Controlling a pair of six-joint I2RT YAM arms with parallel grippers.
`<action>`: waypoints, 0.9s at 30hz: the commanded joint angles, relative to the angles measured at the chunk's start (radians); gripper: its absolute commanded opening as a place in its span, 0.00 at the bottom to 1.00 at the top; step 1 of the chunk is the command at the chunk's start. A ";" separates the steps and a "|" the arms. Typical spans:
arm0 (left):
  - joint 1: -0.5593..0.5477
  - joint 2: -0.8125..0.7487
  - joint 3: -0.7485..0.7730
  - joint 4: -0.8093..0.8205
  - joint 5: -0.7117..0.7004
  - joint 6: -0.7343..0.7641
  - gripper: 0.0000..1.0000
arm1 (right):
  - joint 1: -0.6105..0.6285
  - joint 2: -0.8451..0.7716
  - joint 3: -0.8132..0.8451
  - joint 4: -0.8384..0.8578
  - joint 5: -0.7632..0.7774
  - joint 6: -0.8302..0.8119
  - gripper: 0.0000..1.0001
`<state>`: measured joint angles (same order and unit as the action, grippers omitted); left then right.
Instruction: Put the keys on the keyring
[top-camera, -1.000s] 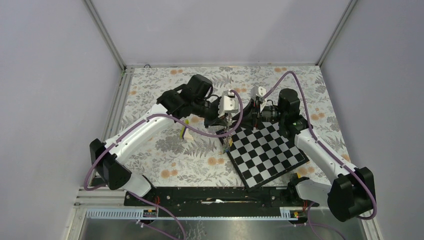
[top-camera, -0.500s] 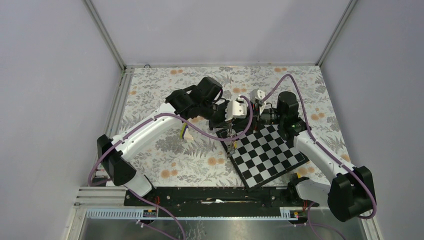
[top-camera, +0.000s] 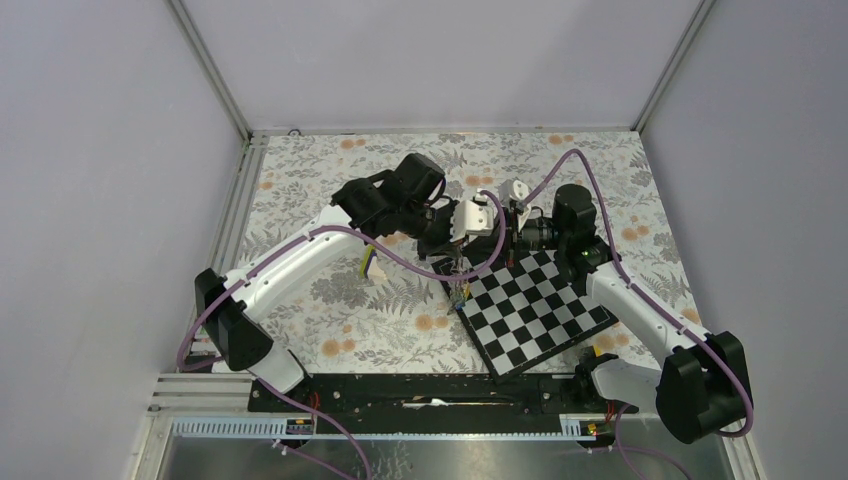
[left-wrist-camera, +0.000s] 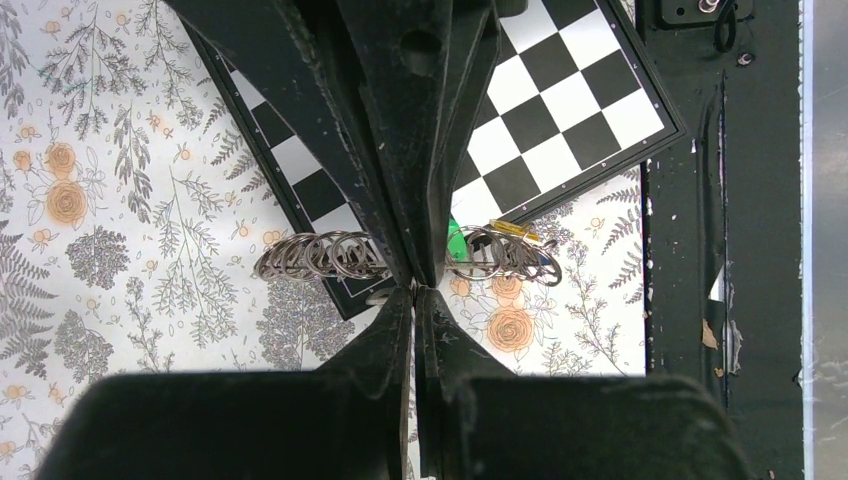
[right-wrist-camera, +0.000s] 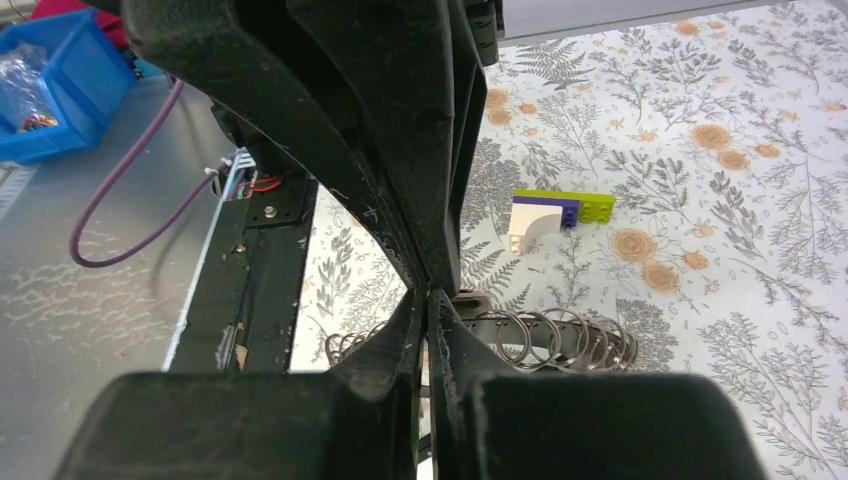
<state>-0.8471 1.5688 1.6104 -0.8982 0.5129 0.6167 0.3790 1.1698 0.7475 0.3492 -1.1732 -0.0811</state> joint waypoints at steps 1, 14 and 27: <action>-0.004 -0.008 0.045 0.039 0.004 -0.007 0.00 | 0.008 0.000 0.004 0.048 -0.022 0.019 0.00; 0.130 -0.130 -0.121 0.247 0.185 -0.093 0.42 | -0.038 0.014 0.011 0.470 -0.007 0.483 0.00; 0.157 -0.165 -0.193 0.401 0.284 -0.201 0.46 | -0.057 0.018 -0.026 0.561 0.003 0.541 0.00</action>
<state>-0.6991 1.4483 1.4231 -0.5797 0.7372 0.4454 0.3313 1.1999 0.7231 0.8177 -1.1698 0.4397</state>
